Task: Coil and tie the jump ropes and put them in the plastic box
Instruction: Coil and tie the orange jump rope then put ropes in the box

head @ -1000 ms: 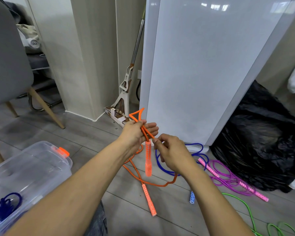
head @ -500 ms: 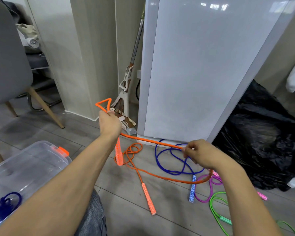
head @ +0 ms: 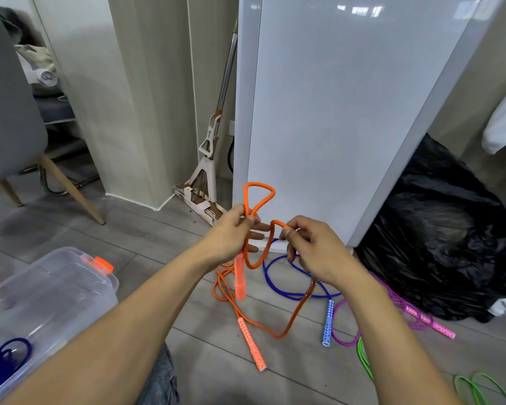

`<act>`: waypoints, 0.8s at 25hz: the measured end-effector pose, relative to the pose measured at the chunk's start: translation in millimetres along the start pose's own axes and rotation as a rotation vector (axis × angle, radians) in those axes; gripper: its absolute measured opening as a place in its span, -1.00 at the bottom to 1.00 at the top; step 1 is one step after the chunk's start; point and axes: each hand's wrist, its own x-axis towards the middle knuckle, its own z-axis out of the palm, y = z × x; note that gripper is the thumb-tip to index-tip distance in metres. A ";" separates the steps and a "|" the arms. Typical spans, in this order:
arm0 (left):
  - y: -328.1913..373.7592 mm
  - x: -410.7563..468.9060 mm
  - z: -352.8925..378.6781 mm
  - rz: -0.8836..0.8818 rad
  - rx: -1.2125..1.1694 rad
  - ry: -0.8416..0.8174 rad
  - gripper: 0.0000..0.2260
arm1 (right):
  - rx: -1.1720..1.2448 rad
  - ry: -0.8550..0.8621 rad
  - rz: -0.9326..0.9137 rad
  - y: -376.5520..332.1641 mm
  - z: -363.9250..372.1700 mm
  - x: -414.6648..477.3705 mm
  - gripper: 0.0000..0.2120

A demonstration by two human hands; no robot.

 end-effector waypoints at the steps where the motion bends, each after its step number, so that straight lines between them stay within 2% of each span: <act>1: 1.0 -0.8 1.9 0.010 0.026 -0.002 -0.85 | -0.001 0.012 -0.006 -0.5 -0.4 -0.1 -0.79; 4: 4.1 -5.5 5.3 0.057 0.119 0.000 -0.86 | 0.070 0.019 -0.026 -0.5 -7.0 -1.7 -0.78; 8: 8.0 -12.1 13.7 0.069 0.217 -0.083 -0.86 | 0.155 0.047 -0.061 -2.8 -9.3 -2.9 -0.78; 15: 16.1 -19.7 31.1 -0.052 0.066 -0.162 -0.78 | 0.138 0.227 -0.052 7.1 -8.1 4.7 -0.79; 20: 8.7 -17.5 31.9 -0.117 -0.130 -0.269 -0.84 | 0.062 0.350 -0.029 12.9 -4.9 8.8 -0.81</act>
